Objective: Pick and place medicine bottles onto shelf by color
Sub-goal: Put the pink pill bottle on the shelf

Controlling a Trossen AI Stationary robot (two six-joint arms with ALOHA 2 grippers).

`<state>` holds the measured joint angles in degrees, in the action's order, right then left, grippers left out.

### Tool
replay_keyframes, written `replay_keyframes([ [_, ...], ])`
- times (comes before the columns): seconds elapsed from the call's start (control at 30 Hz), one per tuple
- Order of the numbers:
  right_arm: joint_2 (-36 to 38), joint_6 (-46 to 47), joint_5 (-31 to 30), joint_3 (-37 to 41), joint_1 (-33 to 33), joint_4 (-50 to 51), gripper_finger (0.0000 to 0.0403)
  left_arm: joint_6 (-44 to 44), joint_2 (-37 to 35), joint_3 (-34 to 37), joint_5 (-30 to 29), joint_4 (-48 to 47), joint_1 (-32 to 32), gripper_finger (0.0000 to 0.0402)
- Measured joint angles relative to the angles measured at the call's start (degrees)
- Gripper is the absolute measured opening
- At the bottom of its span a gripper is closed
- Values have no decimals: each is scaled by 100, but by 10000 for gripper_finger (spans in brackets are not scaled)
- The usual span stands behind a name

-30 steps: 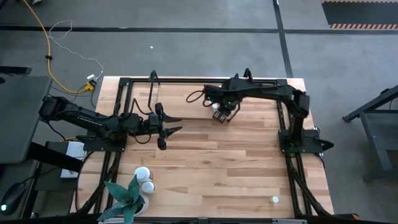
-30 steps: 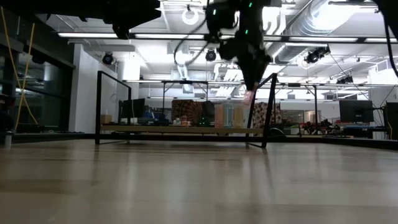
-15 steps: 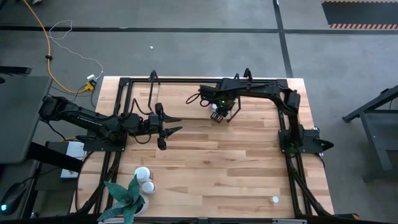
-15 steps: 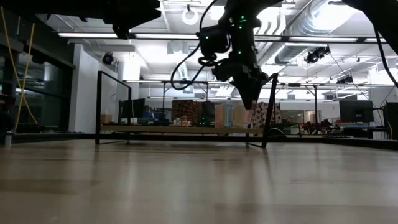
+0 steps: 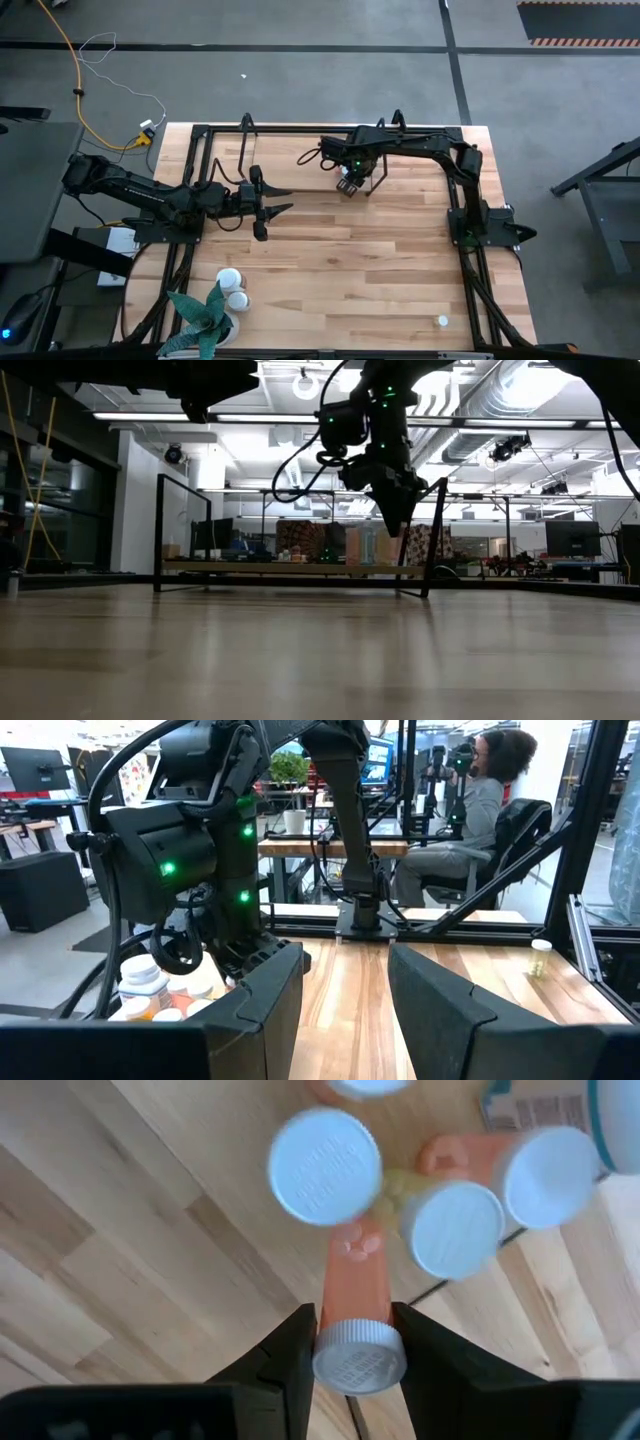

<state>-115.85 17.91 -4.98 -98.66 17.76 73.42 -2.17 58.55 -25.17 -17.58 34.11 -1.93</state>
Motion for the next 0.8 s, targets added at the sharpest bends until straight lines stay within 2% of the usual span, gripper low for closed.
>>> replay_keyframes([
  [0.27, -26, -22, 495, 20, 26, -267, 114, 0, 0, 0, 0, 0, 0, 140],
  [0.8, -20, 2, 89, 20, 28, -256, 123, 0, 0, 0, 0, 0, 0, 140],
])
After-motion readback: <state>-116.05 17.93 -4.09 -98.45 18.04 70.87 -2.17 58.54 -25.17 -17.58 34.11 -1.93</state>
